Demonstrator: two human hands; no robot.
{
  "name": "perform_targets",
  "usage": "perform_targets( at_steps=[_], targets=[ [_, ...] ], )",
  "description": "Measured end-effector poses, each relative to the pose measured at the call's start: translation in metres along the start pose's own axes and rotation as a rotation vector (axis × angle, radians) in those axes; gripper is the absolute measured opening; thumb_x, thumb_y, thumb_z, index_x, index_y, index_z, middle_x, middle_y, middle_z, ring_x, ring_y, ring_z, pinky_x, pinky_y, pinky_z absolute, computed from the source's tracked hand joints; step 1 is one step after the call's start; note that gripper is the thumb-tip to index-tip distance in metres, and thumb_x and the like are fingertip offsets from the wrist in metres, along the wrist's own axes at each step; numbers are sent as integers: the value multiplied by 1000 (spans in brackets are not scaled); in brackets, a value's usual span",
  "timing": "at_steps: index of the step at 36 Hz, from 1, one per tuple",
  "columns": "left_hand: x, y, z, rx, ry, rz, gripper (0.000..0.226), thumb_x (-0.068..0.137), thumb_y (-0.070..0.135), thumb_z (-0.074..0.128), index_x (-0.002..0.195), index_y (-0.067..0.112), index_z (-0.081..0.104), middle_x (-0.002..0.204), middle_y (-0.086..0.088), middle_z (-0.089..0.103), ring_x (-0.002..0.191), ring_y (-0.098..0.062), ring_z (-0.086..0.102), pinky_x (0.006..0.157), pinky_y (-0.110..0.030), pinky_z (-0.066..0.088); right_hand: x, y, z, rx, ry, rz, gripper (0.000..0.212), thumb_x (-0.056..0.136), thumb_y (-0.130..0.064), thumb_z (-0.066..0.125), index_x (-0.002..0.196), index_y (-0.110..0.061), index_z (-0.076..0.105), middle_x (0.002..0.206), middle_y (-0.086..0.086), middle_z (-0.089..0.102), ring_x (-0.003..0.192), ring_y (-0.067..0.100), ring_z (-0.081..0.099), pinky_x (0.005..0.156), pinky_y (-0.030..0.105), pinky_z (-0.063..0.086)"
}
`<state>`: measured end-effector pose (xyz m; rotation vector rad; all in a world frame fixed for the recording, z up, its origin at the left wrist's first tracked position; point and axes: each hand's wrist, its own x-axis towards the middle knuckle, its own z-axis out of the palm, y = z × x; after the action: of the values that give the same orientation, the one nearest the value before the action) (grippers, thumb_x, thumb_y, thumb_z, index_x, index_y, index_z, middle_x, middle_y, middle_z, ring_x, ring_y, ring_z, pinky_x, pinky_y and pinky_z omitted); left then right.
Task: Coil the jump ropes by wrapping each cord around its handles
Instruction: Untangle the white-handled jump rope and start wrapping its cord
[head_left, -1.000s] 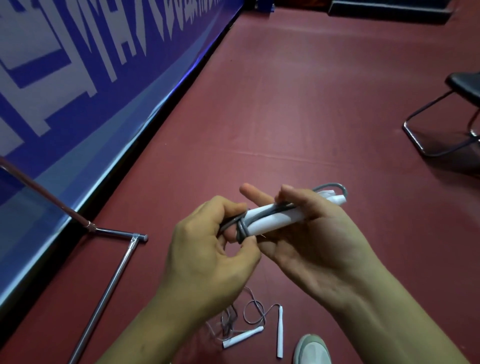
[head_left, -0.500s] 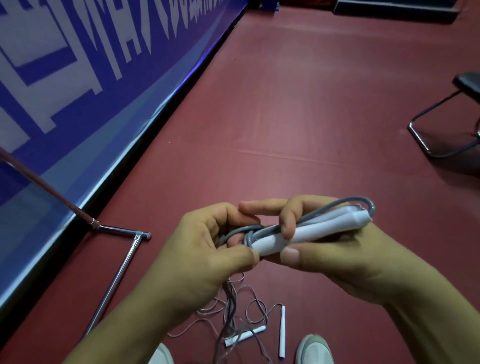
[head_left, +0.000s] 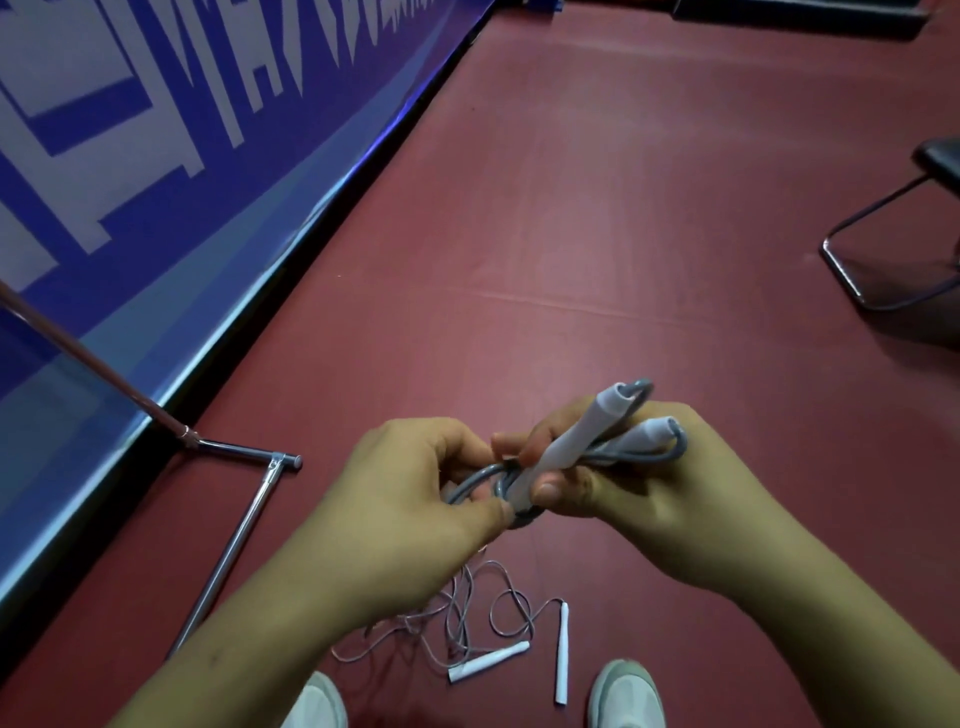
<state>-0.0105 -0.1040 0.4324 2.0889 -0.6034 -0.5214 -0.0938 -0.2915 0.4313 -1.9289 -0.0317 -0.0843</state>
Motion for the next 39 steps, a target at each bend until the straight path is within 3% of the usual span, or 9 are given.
perform_targets(
  at_steps=[2, 7, 14, 18, 22, 26, 29, 33, 39],
  targets=[
    [-1, 0, 3, 75, 90, 26, 12, 76, 16, 83, 76, 24, 74, 65, 12, 72, 52, -5, 64, 49, -25, 50, 1, 3, 6, -67, 22, -14, 11, 84, -23, 74, 88, -13, 77, 100, -3, 78, 109, 4, 69, 89, 24, 54],
    [-5, -7, 14, 249, 269, 236, 11, 77, 19, 79, 70, 24, 72, 54, 10, 60, 51, -12, 55, 46, -28, 43, 3, 6, 14, -169, 172, -96, 12, 84, -25, 75, 88, -14, 77, 89, -6, 76, 84, 7, 73, 72, 24, 55],
    [-7, -18, 20, 313, 352, 474, 11, 86, 24, 69, 76, 19, 70, 64, 6, 52, 55, -17, 49, 51, -38, 43, 0, 2, 21, 192, 300, 35, 16, 81, -21, 81, 89, -9, 75, 86, 18, 75, 82, 44, 70, 72, 59, 57],
    [-9, -15, 21, 305, 377, 465, 15, 83, 36, 76, 87, 22, 77, 67, 7, 53, 55, -13, 48, 53, -33, 44, 0, -5, 22, 385, 329, 105, 19, 80, -11, 76, 92, 2, 70, 91, 18, 77, 89, 31, 77, 74, 47, 64],
    [-9, -17, 16, 265, 439, 457, 18, 86, 37, 74, 83, 20, 79, 63, 4, 57, 55, -13, 54, 53, -35, 44, -2, -2, 24, 364, 319, 69, 10, 83, -15, 73, 91, -9, 75, 96, 17, 77, 94, 34, 76, 81, 54, 62],
    [-16, -12, 24, 270, 437, 450, 27, 78, 39, 79, 95, 18, 79, 67, 5, 54, 53, -12, 48, 51, -31, 43, -4, -1, 27, 318, 333, 29, 11, 86, -17, 71, 93, -10, 76, 105, 10, 78, 101, 29, 75, 86, 52, 61],
    [-16, -14, 30, 308, 456, 511, 38, 82, 29, 77, 113, 8, 75, 76, 1, 53, 55, -19, 48, 48, -39, 47, -3, -1, 30, 403, 337, 20, 11, 87, -18, 71, 94, -9, 73, 107, 14, 77, 103, 32, 74, 86, 53, 61],
    [-14, -14, 26, 376, 509, 587, 25, 90, 15, 70, 112, 4, 74, 78, -3, 53, 60, -24, 52, 51, -41, 48, -2, -4, 34, 527, 312, 50, 17, 84, -27, 71, 91, -12, 72, 110, 18, 75, 108, 33, 72, 85, 51, 61],
    [-13, -17, 18, 392, 526, 603, 30, 89, 13, 72, 119, 7, 72, 82, -5, 56, 61, -27, 56, 50, -42, 49, 4, -9, 37, 578, 279, 76, 9, 85, -32, 72, 88, -23, 71, 103, 14, 77, 110, 30, 72, 84, 51, 61]
  ],
)
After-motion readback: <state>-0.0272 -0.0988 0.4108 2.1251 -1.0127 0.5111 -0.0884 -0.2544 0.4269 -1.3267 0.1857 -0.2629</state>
